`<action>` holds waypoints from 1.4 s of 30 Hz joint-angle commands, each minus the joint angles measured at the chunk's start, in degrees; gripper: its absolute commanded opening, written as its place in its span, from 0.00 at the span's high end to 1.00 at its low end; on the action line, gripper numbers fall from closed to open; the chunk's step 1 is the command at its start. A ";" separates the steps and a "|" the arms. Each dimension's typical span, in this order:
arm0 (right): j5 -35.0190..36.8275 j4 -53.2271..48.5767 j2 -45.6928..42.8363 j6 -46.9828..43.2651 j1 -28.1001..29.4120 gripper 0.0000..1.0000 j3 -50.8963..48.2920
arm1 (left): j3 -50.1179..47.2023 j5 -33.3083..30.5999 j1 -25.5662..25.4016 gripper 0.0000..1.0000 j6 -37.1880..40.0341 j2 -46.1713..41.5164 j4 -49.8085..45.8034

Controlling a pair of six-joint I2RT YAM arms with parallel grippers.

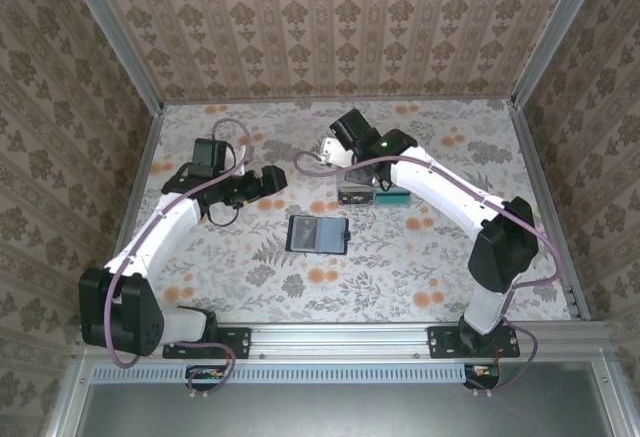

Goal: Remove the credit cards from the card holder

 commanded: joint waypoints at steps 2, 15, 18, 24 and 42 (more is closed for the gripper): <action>3.72 2.90 2.57 -5.66 0.36 1.00 2.18 | -0.59 0.24 0.86 0.00 0.93 -1.99 -1.45; 6.21 8.40 6.05 -13.68 0.36 1.00 0.10 | -0.74 -0.26 1.75 0.00 0.52 -2.14 -1.80; 6.14 8.98 6.38 -14.02 0.20 1.00 -0.66 | -0.66 -0.26 1.84 0.00 0.54 -2.12 -1.98; 5.54 8.79 6.20 -13.93 -0.30 1.00 -1.76 | -0.81 -0.23 2.28 0.00 0.64 -2.21 -2.33; 8.74 13.20 1.56 -12.49 -0.13 1.00 -2.63 | -1.15 0.05 2.72 0.00 0.16 -1.51 -1.45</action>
